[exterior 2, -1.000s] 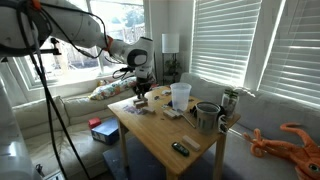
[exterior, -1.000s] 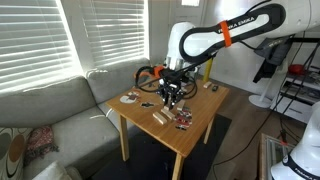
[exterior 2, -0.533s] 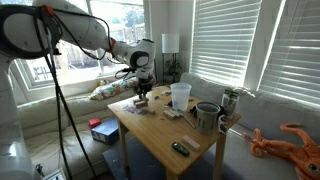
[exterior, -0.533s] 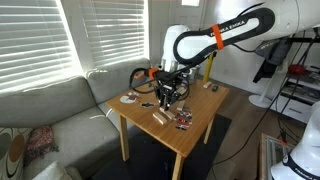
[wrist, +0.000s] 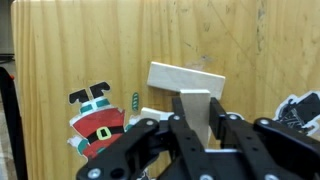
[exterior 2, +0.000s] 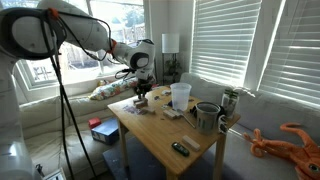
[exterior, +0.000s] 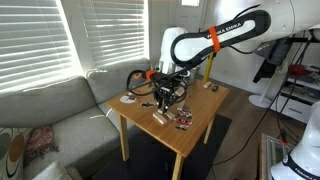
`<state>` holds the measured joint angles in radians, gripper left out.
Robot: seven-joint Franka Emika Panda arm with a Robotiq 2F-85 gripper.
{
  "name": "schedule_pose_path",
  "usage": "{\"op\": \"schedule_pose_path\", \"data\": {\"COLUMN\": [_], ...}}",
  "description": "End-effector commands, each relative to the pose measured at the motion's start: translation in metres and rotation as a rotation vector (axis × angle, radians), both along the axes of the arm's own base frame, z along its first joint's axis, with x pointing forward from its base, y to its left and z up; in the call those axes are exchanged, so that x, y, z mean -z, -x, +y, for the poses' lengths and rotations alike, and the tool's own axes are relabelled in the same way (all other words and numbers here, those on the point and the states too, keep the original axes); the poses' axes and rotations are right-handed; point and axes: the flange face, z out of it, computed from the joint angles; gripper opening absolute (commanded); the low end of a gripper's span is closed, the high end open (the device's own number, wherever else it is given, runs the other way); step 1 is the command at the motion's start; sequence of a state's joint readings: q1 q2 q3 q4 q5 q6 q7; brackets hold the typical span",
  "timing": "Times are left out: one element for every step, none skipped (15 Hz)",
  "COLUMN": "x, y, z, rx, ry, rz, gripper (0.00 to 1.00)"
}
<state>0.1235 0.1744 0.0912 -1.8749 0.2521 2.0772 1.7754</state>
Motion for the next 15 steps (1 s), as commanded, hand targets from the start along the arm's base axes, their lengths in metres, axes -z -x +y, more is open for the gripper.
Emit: {"op": "schedule_pose_path", "data": {"x": [-0.0022,-0.0022,-0.0023,-0.0024,-0.0021,-0.0017,-0.0015,-0.0015,-0.0015,-0.0016,-0.0013,-0.0012,-0.0007,-0.0002,0.0005], "y": [-0.0032,-0.0032,-0.0033,-0.0034,-0.0032,-0.0031,-0.003,-0.0029,-0.003,-0.0033,-0.0037,-0.0041,-0.0046,-0.0048,-0.0051], "z": [0.0078,0.0081,0.0087,0.0094,0.0106,0.0109,0.011,0.011,0.011,0.0109,0.0111,0.0116,0.0125,0.0131,0.0134], "rx": [0.036,0.038,0.04,0.04,0.038,0.041,0.043,0.045,0.046,0.047,0.049,0.049,0.048,0.045,0.046], "ry": [-0.037,-0.041,-0.045,-0.049,-0.052,-0.052,-0.054,-0.055,-0.056,-0.058,-0.058,-0.059,-0.059,-0.061,-0.06], "rz": [0.008,0.009,0.012,0.013,0.018,0.02,0.022,0.023,0.023,0.022,0.024,0.025,0.027,0.03,0.031], "gripper": [0.07,0.07,0.07,0.07,0.07,0.07,0.07,0.07,0.07,0.07,0.07,0.07,0.07,0.07,0.07]}}
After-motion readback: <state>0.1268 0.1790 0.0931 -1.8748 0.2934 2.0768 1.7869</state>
